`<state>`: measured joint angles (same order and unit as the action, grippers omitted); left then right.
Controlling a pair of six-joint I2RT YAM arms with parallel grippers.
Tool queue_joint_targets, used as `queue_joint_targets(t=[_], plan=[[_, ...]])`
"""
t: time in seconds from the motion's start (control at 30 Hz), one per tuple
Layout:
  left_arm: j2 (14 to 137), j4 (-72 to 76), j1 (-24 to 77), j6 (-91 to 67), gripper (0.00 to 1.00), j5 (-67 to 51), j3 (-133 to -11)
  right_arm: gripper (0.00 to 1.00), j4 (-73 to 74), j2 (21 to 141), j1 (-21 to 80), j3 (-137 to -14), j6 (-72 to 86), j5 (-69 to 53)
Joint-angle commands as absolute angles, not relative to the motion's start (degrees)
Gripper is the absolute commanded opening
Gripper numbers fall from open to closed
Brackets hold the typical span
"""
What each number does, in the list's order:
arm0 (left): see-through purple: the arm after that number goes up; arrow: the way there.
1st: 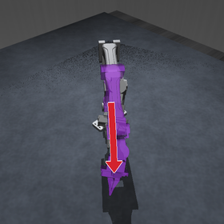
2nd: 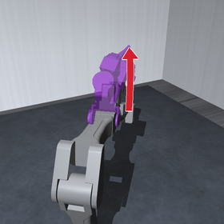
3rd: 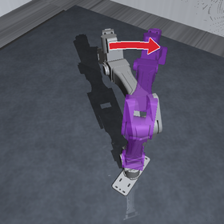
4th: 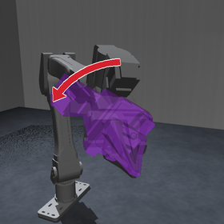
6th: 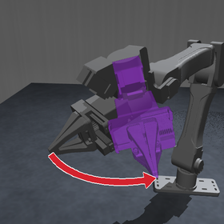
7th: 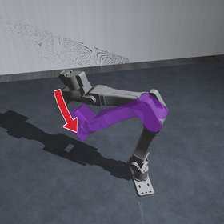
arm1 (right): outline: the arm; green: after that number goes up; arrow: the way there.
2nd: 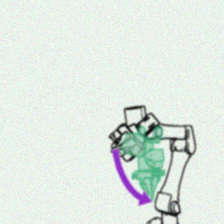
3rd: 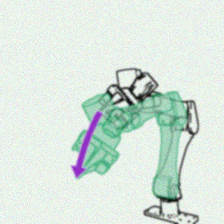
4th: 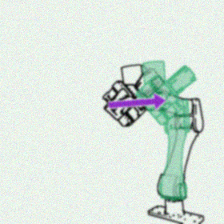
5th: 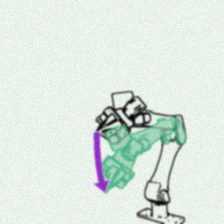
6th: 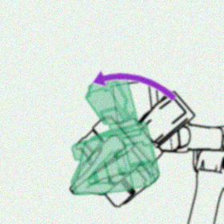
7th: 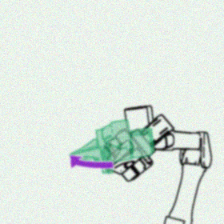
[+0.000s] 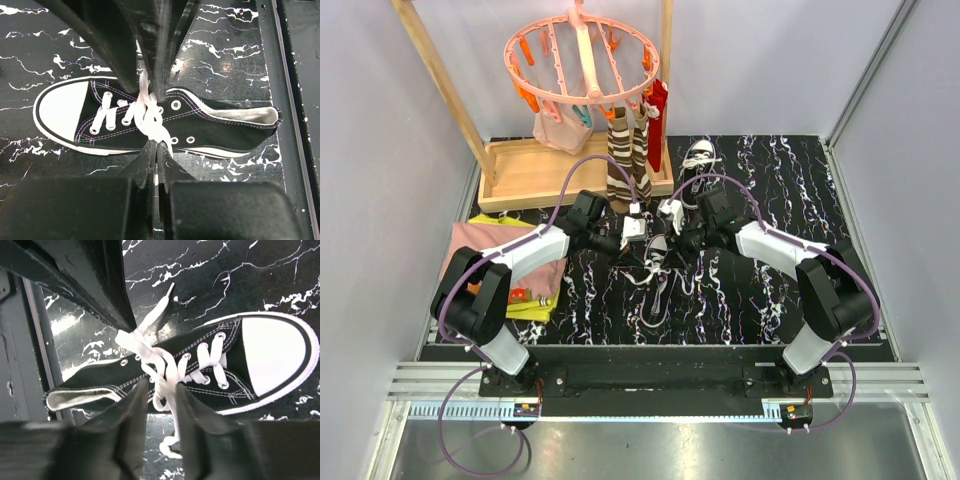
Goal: Tie the shoes
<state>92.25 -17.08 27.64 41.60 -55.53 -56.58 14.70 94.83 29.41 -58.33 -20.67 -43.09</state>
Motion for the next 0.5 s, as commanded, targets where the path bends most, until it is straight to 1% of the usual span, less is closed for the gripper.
queue_joint_targets(t=[0.0, 0.03, 0.1, 0.13, 0.2, 0.27, 0.33, 0.4, 0.47], plan=[[89.82, -16.17, 27.25, 42.63, 0.00, -58.09, -57.39, 0.29, 15.38, 95.10, 27.95, -61.35, -20.65, -46.49], [89.56, -16.26, 27.25, 42.63, 0.00, -58.10, -57.31, 0.23, 15.55, 94.75, 27.78, -61.26, -20.92, -46.49], [89.47, -16.43, 27.16, 42.80, 0.00, -58.27, -57.39, 0.19, 16.17, 93.96, 27.60, -61.00, -22.05, -46.41], [89.21, -16.44, 27.25, 42.89, 0.00, -58.27, -57.48, 0.13, 16.52, 93.69, 27.34, -60.91, -22.41, -46.49], [88.69, -16.35, 27.25, 43.59, 0.00, -58.36, -57.57, 0.04, 17.58, 92.82, 26.72, -60.91, -23.02, -48.33], [88.33, -16.43, 27.25, 44.21, 0.00, -58.62, -57.57, 0.00, 18.80, 92.29, 26.46, -60.73, -23.46, -50.44], [87.63, -16.43, 27.33, 45.08, 0.00, -58.97, -57.48, 0.00, 19.95, 92.20, 26.46, -61.00, -24.26, -51.50], [87.45, -16.52, 27.51, 46.31, 0.00, -59.33, -57.30, 0.27, 19.95, 93.33, 26.46, -61.61, -23.12, -50.80], [87.63, -17.66, 27.77, 47.10, 0.00, -59.50, -57.65, 0.58, 19.95, 94.48, 26.54, -62.31, -22.76, -49.57]])
